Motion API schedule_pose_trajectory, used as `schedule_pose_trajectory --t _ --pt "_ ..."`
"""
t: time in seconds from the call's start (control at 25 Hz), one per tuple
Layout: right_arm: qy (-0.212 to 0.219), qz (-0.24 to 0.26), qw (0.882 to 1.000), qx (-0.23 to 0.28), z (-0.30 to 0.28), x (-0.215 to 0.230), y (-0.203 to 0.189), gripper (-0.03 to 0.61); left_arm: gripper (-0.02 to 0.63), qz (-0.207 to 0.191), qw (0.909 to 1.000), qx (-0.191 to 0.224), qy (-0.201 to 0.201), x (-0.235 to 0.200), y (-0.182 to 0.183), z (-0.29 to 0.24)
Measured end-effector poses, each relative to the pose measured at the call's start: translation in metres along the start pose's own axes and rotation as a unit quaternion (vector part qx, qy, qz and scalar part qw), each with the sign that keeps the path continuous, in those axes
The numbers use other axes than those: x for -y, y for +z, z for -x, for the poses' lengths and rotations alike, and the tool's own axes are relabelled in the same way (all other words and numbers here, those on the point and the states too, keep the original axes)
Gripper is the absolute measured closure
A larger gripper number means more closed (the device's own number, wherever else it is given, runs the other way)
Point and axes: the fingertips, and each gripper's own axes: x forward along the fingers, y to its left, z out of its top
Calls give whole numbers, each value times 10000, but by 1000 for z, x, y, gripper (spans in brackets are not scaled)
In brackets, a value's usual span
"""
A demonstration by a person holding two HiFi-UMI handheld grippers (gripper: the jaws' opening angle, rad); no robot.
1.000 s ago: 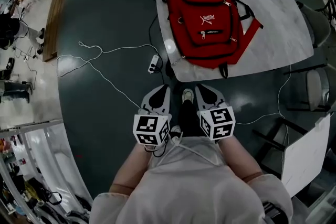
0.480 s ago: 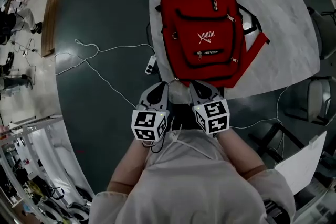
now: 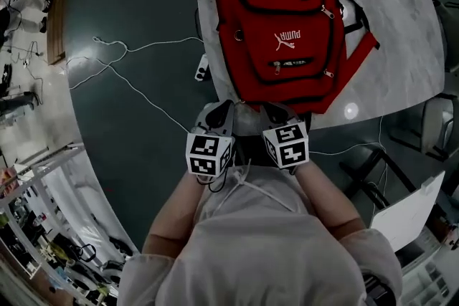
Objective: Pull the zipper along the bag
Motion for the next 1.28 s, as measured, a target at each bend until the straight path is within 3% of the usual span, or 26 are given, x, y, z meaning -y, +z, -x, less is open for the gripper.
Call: schedule_pose_trajectory --t 0.36,0.6,0.64,0.72,0.8,1.08,1.28 --pt "-112 -42 9989 -454 -37 10 -18 551 594 -249 9958 -777 -412 -9 -39 -22" --pt "-61 -132 9984 -554 -42 12 -19 551 591 -1087 9868 -1066 -548 0 -55 -29" --pt "-51 -137 9983 -569 -42 12 -19 551 585 -1183 9847 -1145 -578 2 -58 -30" --pt "-33 -148 9981 -601 -42 13 -19 551 504 -1243 9809 -1329 -691 6 -64 -34" --pt "12 -169 9980 -608 -43 13 -19 551 482 -1265 9771 -1521 -784 7 -69 -37" --pt "142 -266 9977 -609 -43 11 -19 551 484 -1306 9711 -1875 -689 3 -74 -46" --pt "157 -288 9979 -562 -42 10 -19 551 545 -1404 9698 -1947 -426 -1 -76 -45"
